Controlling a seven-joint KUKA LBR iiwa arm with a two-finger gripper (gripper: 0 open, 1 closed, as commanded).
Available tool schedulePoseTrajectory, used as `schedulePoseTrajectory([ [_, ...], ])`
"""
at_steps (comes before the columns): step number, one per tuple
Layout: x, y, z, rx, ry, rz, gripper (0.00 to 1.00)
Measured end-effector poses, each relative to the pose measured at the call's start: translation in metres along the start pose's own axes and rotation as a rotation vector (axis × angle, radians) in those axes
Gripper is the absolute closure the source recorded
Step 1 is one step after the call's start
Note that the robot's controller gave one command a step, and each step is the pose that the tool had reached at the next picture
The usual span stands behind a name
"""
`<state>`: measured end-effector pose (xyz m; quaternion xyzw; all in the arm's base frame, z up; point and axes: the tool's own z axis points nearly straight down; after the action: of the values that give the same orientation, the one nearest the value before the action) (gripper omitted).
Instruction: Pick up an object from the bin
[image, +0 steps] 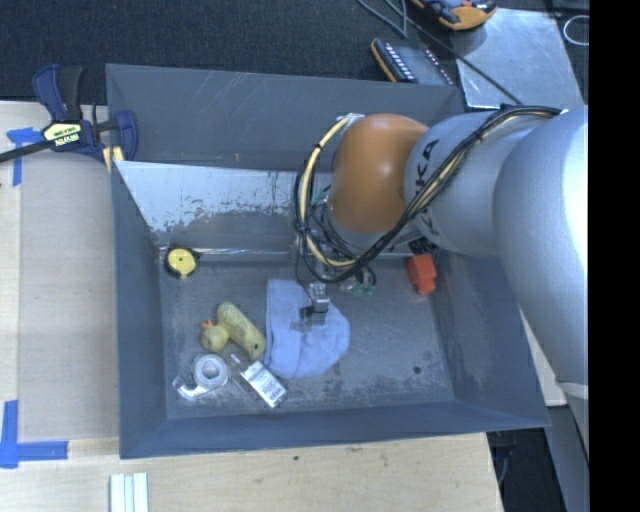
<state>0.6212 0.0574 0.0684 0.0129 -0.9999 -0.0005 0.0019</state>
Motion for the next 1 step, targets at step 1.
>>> schedulePoseTrajectory([
  [1,0.0015,0.0171,-0.0034,0.0,-0.01,-0.033,1.0],
])
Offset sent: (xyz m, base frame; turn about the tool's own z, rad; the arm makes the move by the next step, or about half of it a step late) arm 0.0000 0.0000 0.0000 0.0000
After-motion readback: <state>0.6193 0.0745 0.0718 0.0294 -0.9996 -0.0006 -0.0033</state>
